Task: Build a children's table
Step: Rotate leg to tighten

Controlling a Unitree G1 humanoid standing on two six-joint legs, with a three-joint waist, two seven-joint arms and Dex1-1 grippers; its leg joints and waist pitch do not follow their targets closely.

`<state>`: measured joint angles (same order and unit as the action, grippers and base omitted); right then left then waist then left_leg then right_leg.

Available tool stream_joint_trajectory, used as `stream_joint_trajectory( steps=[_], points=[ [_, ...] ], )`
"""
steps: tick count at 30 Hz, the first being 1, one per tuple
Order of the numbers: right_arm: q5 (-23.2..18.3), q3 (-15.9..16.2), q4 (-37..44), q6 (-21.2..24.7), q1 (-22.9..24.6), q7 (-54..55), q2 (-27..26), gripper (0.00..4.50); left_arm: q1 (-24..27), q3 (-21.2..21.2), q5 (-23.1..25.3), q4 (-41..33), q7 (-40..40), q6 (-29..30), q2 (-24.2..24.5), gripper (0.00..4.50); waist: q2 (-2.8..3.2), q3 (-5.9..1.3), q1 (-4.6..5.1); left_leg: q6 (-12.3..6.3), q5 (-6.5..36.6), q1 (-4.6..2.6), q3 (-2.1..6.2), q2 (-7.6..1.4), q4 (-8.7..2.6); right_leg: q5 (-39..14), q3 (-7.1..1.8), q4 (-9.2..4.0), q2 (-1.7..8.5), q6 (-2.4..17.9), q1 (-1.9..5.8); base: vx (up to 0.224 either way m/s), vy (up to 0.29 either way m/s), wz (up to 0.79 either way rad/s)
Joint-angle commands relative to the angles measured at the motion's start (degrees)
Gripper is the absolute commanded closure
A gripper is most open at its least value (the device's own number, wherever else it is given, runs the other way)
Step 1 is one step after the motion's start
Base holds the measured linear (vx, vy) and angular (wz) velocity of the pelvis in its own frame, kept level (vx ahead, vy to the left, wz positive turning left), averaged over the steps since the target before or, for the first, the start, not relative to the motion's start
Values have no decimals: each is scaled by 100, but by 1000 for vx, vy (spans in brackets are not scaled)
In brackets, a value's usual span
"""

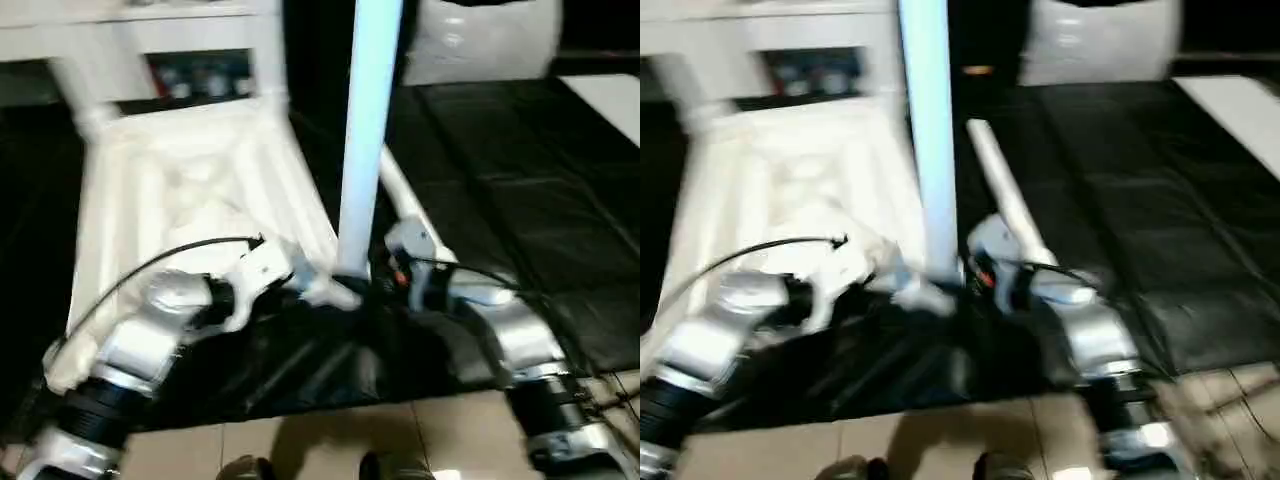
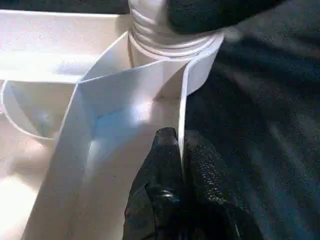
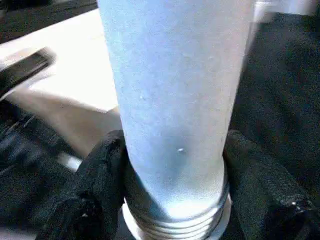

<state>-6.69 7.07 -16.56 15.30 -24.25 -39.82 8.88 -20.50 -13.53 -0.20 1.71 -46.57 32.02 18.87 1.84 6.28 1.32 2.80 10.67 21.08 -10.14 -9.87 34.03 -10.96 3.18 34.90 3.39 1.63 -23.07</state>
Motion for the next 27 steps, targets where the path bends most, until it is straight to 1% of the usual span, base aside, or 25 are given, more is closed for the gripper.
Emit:
stream_joint_trajectory(
  steps=[1, 2, 3, 4, 5, 6, 7, 8, 9, 10, 11, 12, 13, 14, 15, 18, 19, 20, 21, 22, 23, 24, 25, 26, 27],
  points=[
    [35, 356, -268, 219, -46, 391, -497, 194, -76, 78, -78, -312, 682, 148, -508, 450, -62, -328, -16, -174, 1475, -7, 154, -261, -421, -2649, -292, -588, 455, 878, 220, 0, 0, 0],
    [79, 299, -376, 224, -136, 697, -675, 194, -118, 186, -62, -273, 1015, 200, -766, 450, -55, -341, 7, -211, 1395, 5, 154, -261, -415, -2520, -289, -585, 448, 897, 223, 0, 0, 0],
    [68, 188, -452, 309, -215, 995, -835, 194, -170, 273, -50, -234, 1271, 265, -948, 450, -62, -345, 19, -253, 1333, 1, 143, -248, -400, -2414, -289, -587, 439, 922, 215, 0, 0, 0],
    [67, 174, -458, 320, -223, 1024, -851, 194, -175, 279, -45, -232, 1295, 272, -963, 450, -67, -350, 31, -273, 1272, 11, 140, -244, -400, -2343, -292, -580, 438, 939, 225, 0, 0, 0],
    [73, -67, -610, 548, -393, 1593, -1136, 194, -292, 388, 92, -171, 1769, 357, -1257, 450, -61, -364, 35, -319, 1156, 24, 129, -240, -393, -2152, -295, -565, 428, 967, 233, 0, 0, 0],
    [123, -96, -691, 586, -468, 1737, -1188, 194, -346, 396, 151, -130, 1910, 350, -1344, 450, -46, -394, 31, -343, 1051, 10, 131, -250, -388, -1936, -293, -547, 426, 1030, 242, 0, 0, 0],
    [123, -96, -691, 586, -468, 1737, -1188, 194, -346, 396, 151, -130, 1910, 350, -1344, 450, -51, -406, 33, -360, 966, 22, 131, -242, -380, -1776, -290, -528, 420, 1058, 255, 0, 0, 0],
    [177, -77, -756, 515, -514, 1771, -1199, 194, -413, 414, 209, -69, 2062, 323, -1431, 450, -38, -430, 9, -424, 801, 18, 117, -249, -364, -1409, -291, -503, 417, 1124, 259, 0, 0, 0],
    [161, -92, -778, 462, -517, 1766, -1213, 194, -444, 413, 231, -50, 2116, 320, -1459, 450, -38, -432, -2, -507, 667, 35, 109, -258, -355, -1074, -296, -476, 424, 1232, 274, 0, 0, 0],
    [144, -115, -789, 420, -513, 1766, -1234, 141, -463, 411, 244, -54, 2166, 346, -1482, 450, -35, -440, -15, -543, 587, 47, 108, -256, -350, -913, -294, -454, 424, 1273, 292, 0, 0, 0],
    [144, -115, -789, 420, -513, 1766, -1234, 128, -463, 411, 244, -54, 2166, 346, -1482, 450, -41, -459, -42, -640, 422, 44, 101, -254, -339, -575, -295, -420, 418, 1338, 300, 0, 0, 0],
    [169, -149, -792, 389, -493, 1819, -1233, 128, -499, 358, 295, -40, 2161, 362, -1449, 450, -23, -470, -53, -687, 348, 43, 102, -255, -334, -433, -293, -399, 422, 1379, 308, 0, 0, 0],
    [193, -156, -777, 381, -471, 1835, -1212, 123, -517, 320, 324, -25, 2121, 356, -1404, 450, -19, -473, -64, -773, 250, 48, 99, -257, -326, -242, -288, -385, 426, 1434, 313, 0, 0, 0],
    [260, -151, -759, 373, -447, 1878, -1183, 123, -531, 286, 362, -7, 2087, 354, -1360, 450, -16, -476, -63, -800, 227, 53, 104, -259, -324, -190, -284, -376, 433, 1460, 323, 0, 0, 0],
    [326, -139, -738, 349, -412, 1910, -1145, 92, -534, 272, 385, 18, 2063, 335, -1327, 450, 32, -487, -68, -832, 207, 47, 112, -269, -318, -165, -271, -366, 436, 1503, 327, 0, 0, 0],
    [417, -108, -636, 261, -308, 1940, -1029, 69, -527, 227, 412, 62, 1994, 315, -1259, 450, 15, -467, -55, -767, 415, 47, 105, -274, -330, -436, -262, -408, 435, 1496, 325, 0, 0, 0],
    [414, -103, -619, 254, -296, 1943, -1011, 52, -528, 227, 416, 71, 2008, 319, -1261, 450, 14, -467, -56, -680, 550, 40, 108, -278, -334, -640, -264, -429, 445, 1453, 327, 0, 0, 0],
    [437, -96, -439, 268, -209, 1936, -925, 52, -572, 277, 439, 184, 2099, 277, -1267, 450, 15, -463, -50, -655, 582, 45, 114, -282, -338, -696, -263, -429, 445, 1440, 327, 0, 0, 0],
    [438, -96, -432, 269, -205, 1936, -922, 40, -573, 279, 440, 188, 2103, 275, -1268, 450, 21, -459, -67, -621, 631, 20, 107, -282, -338, -786, -261, -450, 426, 1382, 305, 0, 0, 0],
    [459, -87, -289, 277, -131, 1931, -860, 35, -598, 317, 456, 269, 2166, 239, -1267, 450, 14, -459, -58, -611, 645, 29, 110, -284, -340, -778, -266, -441, 431, 1382, 307, 0, 0, 0],
    [497, -77, -91, 279, -34, 1907, -774, 31, -663, 373, 474, 429, 2263, 170, -1274, 450, 23, -475, -61, -590, 636, 32, 110, -284, -335, -738, -266, -436, 431, 1368, 314, 0, 0, 0],
    [505, -86, 159, 308, 73, 1876, -691, 24, -750, 439, 484, 630, 2366, 68, -1290, 450, 61, -477, -68, -582, 653, 26, 110, -275, -331, -710, -263, -440, 418, 1340, 312, 0, 0, 0],
    [507, -94, 304, 326, 133, 1857, -648, 12, -806, 478, 486, 755, 2426, 1, -1300, 450, 38, -468, -70, -597, 680, 31, 105, -264, -328, -730, -266, -466, 412, 1299, 303, 0, 0, 0],
    [505, -101, 443, 339, 186, 1841, -615, 4, -858, 509, 485, 859, 2472, -45, -1309, 450, 28, -490, -82, -582, 639, 46, 119, -266, -326, -649, -268, -436, 425, 1299, 336, 0, 0, 0],
    [505, -101, 443, 339, 186, 1841, -615, 4, -858, 509, 485, 859, 2472, -45, -1309, 450, 15, -487, -71, -590, 628, 70, 127, -260, -332, -638, -257, -431, 426, 1291, 349, 0, 0, 0]
  ],
)
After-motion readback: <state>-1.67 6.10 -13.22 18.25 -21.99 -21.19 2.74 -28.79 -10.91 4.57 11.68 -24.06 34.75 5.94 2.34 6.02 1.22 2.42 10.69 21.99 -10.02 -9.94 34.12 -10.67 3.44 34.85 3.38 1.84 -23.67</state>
